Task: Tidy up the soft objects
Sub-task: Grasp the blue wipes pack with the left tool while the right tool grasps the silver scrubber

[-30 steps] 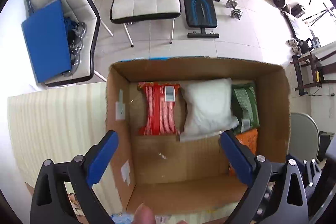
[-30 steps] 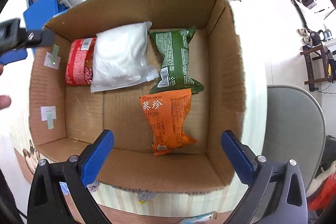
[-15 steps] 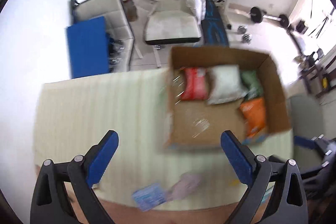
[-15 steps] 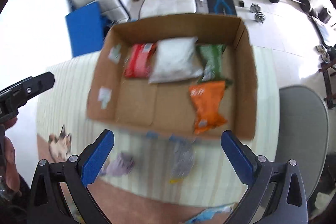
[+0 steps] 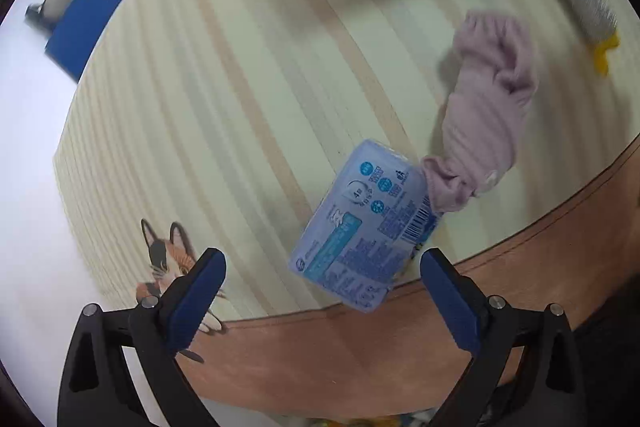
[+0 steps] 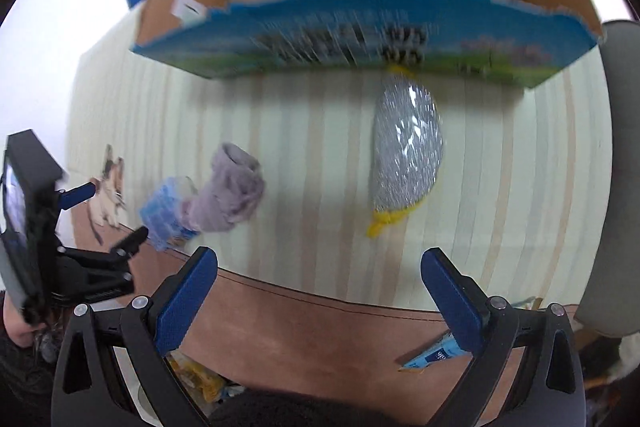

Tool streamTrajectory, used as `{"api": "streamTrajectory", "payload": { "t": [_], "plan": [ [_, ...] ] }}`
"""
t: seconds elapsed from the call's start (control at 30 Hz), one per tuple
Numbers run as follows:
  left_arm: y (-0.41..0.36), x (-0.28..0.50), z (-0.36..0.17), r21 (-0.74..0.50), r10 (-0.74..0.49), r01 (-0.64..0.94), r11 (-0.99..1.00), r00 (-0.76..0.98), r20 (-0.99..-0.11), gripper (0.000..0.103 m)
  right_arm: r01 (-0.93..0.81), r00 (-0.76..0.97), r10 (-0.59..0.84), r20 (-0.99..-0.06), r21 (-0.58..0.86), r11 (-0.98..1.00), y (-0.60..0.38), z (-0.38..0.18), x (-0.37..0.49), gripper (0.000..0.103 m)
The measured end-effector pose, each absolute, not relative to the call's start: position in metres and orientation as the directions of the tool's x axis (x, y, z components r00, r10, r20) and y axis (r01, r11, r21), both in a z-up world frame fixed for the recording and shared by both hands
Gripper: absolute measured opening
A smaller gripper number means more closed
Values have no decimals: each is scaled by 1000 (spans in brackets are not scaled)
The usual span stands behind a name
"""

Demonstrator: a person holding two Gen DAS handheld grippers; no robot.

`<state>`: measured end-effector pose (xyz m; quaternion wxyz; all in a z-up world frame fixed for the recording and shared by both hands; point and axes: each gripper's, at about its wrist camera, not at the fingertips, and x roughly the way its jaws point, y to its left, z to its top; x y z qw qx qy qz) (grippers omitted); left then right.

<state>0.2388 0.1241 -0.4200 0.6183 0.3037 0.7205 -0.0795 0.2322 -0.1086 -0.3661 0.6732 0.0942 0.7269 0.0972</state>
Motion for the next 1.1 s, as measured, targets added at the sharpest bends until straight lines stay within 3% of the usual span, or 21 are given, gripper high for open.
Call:
{"api": "streamTrajectory", "payload": {
  "t": [0.2, 0.23, 0.3, 0.33, 0.43, 0.6, 0.7, 0.8, 0.83, 0.9, 0.97, 1.1],
  "plan": [
    [116, 246, -454, 257, 364, 560, 788, -87, -927, 99, 50, -81, 239, -968, 235, 971, -119, -383, 229, 103],
    [115, 247, -454, 245, 348, 549, 799, -91, -933, 96, 57, -80, 234, -969, 230, 972, -122, -385, 231, 103],
    [116, 249, -450, 208, 310, 499, 842, -130, -942, 80, 80, -78, 229, -970, 223, 972, -130, -390, 235, 103],
    [119, 251, -448, 174, 274, 448, 877, -168, -947, 71, 86, -75, 228, -971, 222, 971, -133, -391, 236, 103],
    [140, 257, -446, 101, 159, 232, 967, -247, -956, 70, 90, -74, 216, -974, 209, 974, -140, -399, 245, 103],
    [196, 247, -453, -130, -237, -332, 934, -307, -922, 70, 81, -74, 214, -974, 208, 975, -146, -404, 260, 103],
    [206, 238, -452, -182, -317, -429, 885, -267, -910, 71, 76, -75, 200, -977, 195, 978, -146, -409, 270, 103],
    [206, 229, -445, -207, -333, -429, 879, -244, -911, 71, 58, -83, 174, -981, 170, 984, -139, -417, 280, 103],
    [205, 226, -441, -204, -322, -416, 886, -236, -917, 71, 46, -87, 163, -983, 160, 986, -136, -421, 284, 101],
    [198, 223, -431, -188, -284, -373, 909, -225, -932, 71, 11, -107, 128, -986, 128, 992, -126, -431, 287, 86],
    [190, 224, -421, -167, -244, -319, 933, -219, -945, 71, -13, -132, 101, -986, 103, 995, -119, -438, 286, 52],
    [163, 224, -411, -101, -138, -173, 980, -215, -967, 71, -46, -171, 116, -978, 126, 991, -114, -443, 269, 49]
  ]
}}
